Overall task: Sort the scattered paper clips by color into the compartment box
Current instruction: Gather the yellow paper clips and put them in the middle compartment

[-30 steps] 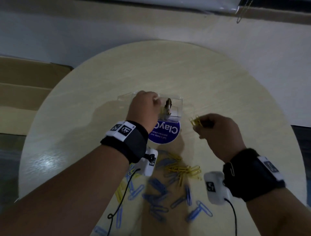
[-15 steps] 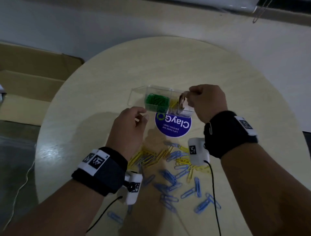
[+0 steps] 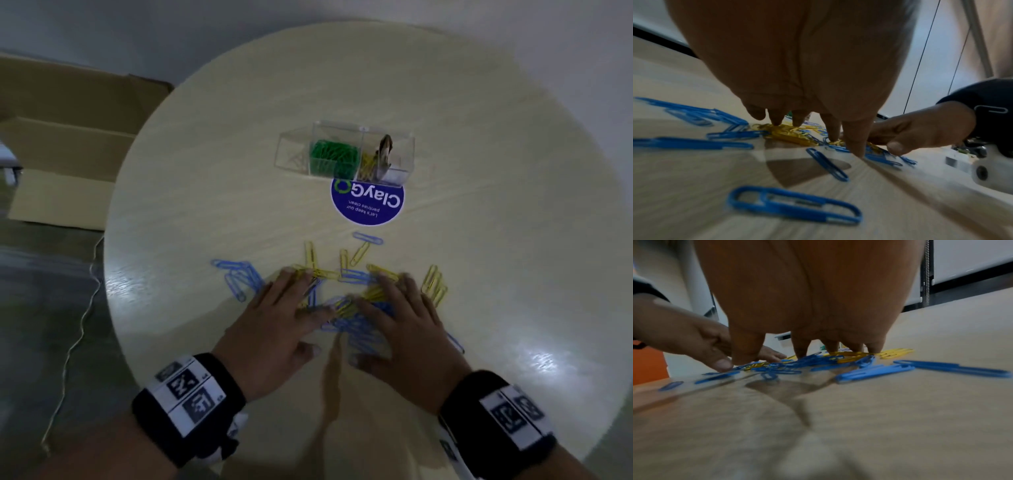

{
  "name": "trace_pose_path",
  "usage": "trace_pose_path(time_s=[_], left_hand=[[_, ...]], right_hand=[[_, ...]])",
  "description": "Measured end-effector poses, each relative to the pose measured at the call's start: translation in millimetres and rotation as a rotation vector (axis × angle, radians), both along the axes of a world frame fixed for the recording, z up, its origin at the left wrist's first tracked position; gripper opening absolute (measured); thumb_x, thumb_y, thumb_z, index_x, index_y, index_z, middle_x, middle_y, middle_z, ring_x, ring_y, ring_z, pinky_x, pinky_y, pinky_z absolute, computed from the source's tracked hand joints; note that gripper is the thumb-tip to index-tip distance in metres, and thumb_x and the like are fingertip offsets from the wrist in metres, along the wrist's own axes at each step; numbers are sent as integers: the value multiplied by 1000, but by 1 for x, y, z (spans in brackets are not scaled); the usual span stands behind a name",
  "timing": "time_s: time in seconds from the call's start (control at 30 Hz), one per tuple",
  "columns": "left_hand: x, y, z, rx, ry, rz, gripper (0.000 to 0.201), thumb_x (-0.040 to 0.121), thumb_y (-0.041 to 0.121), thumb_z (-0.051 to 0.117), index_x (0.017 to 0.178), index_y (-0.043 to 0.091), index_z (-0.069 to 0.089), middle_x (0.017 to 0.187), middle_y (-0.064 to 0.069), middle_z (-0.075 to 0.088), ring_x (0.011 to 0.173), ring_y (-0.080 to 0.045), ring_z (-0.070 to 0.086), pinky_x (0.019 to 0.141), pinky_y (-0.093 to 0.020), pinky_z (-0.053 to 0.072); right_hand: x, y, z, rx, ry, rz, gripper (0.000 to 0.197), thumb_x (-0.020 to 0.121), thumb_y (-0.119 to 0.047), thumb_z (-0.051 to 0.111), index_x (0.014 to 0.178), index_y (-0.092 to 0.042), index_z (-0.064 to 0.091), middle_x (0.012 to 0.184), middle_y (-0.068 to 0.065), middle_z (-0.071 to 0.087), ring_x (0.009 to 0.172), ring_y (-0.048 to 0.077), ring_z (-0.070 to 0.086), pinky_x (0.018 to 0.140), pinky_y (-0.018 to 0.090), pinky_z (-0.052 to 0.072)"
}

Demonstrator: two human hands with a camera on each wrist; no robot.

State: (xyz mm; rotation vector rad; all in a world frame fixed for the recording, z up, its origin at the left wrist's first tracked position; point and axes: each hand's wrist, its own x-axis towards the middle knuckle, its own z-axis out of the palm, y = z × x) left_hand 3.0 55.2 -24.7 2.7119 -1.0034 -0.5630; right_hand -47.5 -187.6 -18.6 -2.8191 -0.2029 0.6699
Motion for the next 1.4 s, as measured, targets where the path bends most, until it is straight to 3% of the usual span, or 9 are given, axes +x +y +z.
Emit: trace_pose_path(time_s=[0.1, 0.2, 0.33, 0.47, 0.63, 0.87, 1.07, 1.27, 1.4], left_hand=[[-8, 6, 3, -42, 30, 43, 49, 84, 61, 46, 131, 47, 47, 160, -11, 20, 146, -39, 15, 112, -56, 28], [1, 13, 8, -146, 19, 121, 39, 87, 55, 46, 123, 45, 58, 157, -8, 30, 143, -39, 26, 113, -54, 28], [45, 13, 14, -244, -122, 194, 35, 86, 26, 47, 112, 34, 69, 128, 2, 61, 114, -30, 53, 92, -46, 48], [86, 1, 9, -166, -161, -44, 48, 78, 21, 39, 113, 31, 70, 120, 1, 66, 100, -31, 58, 83, -43, 51], [102, -1, 3, -42, -194, -213, 37, 84, 24, 42, 106, 26, 71, 113, -2, 68, 93, -31, 61, 70, -41, 54], [109, 2, 14, -45, -76, -11, 6, 83, 17, 70, 85, 19, 64, 88, -3, 59, 85, -30, 54, 69, -40, 47], [109, -24, 31, -233, -8, 274, 9, 84, 14, 68, 91, 17, 68, 83, 0, 62, 79, -23, 59, 71, -32, 43], [95, -71, 17, -246, 55, 328, 16, 86, 16, 64, 100, 16, 72, 95, -7, 66, 90, -28, 62, 78, -33, 45], [90, -77, 13, -276, -39, 457, 28, 87, 37, 64, 106, 17, 68, 101, -6, 58, 92, -27, 61, 80, -38, 49]], right_hand=[[-12, -1, 3, 46, -52, -20, 76, 68, -89, 29, 138, -61, 17, 161, -6, -3, 146, 32, -10, 117, 51, 10], [-3, -10, 5, 246, -209, -134, 61, 74, -73, 49, 129, -46, 49, 155, 1, 28, 144, 29, 20, 114, 46, 20], [36, -41, 4, 233, -407, -278, 28, 75, -29, 64, 102, -28, 69, 106, 3, 68, 100, 29, 61, 90, 36, 42], [52, -75, 11, 4, -174, -687, 19, 81, -39, 63, 80, -20, 63, 87, 9, 66, 88, 33, 62, 71, 32, 43], [51, -67, 4, -42, -35, -709, 42, 73, -57, 66, 75, -16, 57, 80, 10, 63, 84, 32, 60, 66, 31, 41], [53, -57, 0, 73, -91, -683, 18, 76, -23, 67, 93, -20, 64, 100, 10, 66, 96, 33, 59, 76, 32, 44], [47, -60, 3, 39, -239, -543, 24, 79, -17, 61, 102, -17, 69, 97, 14, 64, 90, 36, 61, 76, 36, 47], [47, -62, 1, 100, -282, -585, 25, 77, -22, 65, 100, -17, 71, 93, 12, 63, 88, 35, 61, 78, 37, 50], [51, -59, -1, 101, -254, -618, 33, 73, -35, 72, 101, -17, 70, 94, 12, 60, 89, 34, 60, 79, 37, 49]])
